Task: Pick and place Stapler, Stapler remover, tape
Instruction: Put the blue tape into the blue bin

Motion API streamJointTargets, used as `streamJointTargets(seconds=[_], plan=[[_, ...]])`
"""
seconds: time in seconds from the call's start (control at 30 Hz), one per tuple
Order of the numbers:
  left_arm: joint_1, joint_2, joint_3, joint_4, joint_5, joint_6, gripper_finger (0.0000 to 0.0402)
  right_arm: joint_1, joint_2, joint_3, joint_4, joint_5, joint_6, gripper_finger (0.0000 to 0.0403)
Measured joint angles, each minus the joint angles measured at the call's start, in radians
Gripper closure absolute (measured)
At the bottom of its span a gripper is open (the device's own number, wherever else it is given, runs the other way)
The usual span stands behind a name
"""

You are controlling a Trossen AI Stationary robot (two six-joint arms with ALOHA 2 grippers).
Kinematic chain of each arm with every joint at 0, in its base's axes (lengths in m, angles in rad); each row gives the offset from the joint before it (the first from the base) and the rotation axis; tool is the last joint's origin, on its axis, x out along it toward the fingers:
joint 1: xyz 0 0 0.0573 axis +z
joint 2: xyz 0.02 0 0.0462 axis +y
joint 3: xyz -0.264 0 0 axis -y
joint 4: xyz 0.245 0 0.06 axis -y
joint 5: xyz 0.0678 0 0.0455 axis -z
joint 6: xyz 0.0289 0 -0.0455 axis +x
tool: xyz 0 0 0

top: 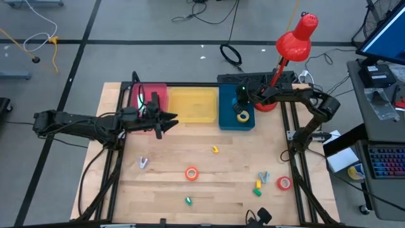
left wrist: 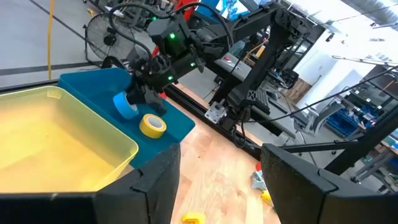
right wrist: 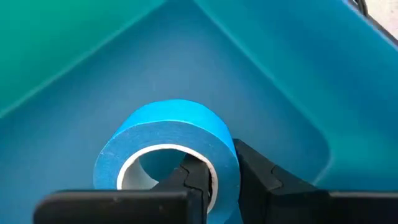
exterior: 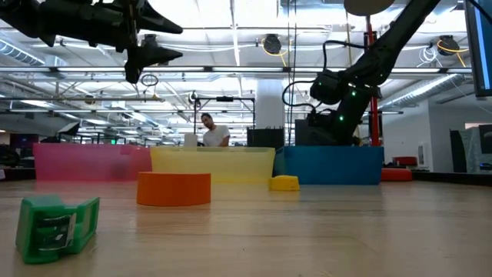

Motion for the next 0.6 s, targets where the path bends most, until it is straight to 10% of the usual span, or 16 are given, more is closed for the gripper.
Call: streamJointTargets(seconds=[0.6], plan=[[0.0, 0.0, 0.0, -0.035, 0.001, 0.0, 0.0179, 0.0, 0.016, 0.001, 0.0, 0.051, 0.031, 0.0306]])
